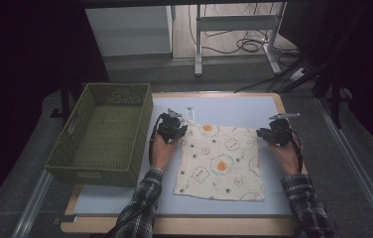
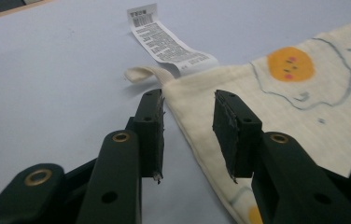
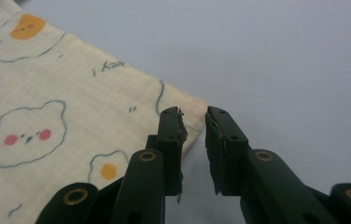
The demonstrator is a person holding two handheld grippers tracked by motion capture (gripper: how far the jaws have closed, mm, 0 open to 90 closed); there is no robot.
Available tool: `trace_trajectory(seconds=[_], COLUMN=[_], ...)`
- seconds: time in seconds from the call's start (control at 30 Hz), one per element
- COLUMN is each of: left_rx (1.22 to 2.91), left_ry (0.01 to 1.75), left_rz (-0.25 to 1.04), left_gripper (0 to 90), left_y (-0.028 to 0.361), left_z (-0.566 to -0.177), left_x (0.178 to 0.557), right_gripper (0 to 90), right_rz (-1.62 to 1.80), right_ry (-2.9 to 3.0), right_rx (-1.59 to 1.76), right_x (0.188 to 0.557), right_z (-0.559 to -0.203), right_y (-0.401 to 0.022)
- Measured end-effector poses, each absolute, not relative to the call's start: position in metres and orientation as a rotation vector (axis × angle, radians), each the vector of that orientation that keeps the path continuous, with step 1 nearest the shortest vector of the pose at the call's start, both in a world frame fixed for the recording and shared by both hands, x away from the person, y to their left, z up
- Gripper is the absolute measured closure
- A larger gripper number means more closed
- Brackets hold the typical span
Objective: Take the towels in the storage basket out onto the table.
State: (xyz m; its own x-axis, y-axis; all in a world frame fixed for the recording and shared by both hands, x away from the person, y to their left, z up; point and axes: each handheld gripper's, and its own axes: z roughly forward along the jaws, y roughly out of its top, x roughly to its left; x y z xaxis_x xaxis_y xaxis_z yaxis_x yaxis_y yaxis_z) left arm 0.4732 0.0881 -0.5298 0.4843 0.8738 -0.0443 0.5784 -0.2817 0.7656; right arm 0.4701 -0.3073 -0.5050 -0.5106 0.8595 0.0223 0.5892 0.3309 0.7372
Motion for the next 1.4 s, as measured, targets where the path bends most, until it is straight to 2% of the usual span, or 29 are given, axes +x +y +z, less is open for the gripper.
trace_trajectory(seconds=[0.13, 0.23, 0.4, 0.47, 0.53, 0.63, 0.97, 1.2, 1.4], left_rx=[1.989, 1.988, 2.015, 2.022, 2.014, 2.022, 1.968, 1.965, 1.944], left_ry=[1.210, 1.220, 1.244, 1.221, 1.215, 1.210, 1.143, 1.085, 1.053], left_rz=[0.520, 0.549, 0.578, 0.538, 0.484, 0.460, 0.518, 0.559, 0.539], left_gripper=[62.5, 57.7, 52.3, 60.3, 75.1, 87.2, 88.5, 88.6, 88.6], left_y=[0.083, 0.078, 0.075, 0.075, 0.074, 0.072, 0.083, 0.084, 0.087], left_z=[-0.535, -0.539, -0.540, -0.540, -0.540, -0.539, -0.509, -0.498, -0.499], left_x=[0.483, 0.488, 0.492, 0.492, 0.491, 0.490, 0.470, 0.438, 0.412], right_gripper=[76.2, 76.1, 71.0, 74.5, 83.3, 86.6, 86.8, 86.8, 86.9], right_rz=[1.017, 1.018, 0.980, 0.969, 0.974, 0.928, 1.010, 1.050, 1.106], right_ry=[2.213, 2.209, 2.227, 2.226, 2.229, 2.236, 2.208, 2.207, 2.222], right_rx=[1.287, 1.281, 1.278, 1.268, 1.299, 1.286, 1.237, 1.178, 1.151], right_x=[0.477, 0.482, 0.489, 0.490, 0.490, 0.487, 0.475, 0.452, 0.426], right_z=[-0.504, -0.506, -0.518, -0.521, -0.520, -0.518, -0.493, -0.478, -0.477], right_y=[-0.308, -0.305, -0.297, -0.293, -0.291, -0.285, -0.291, -0.297, -0.306])
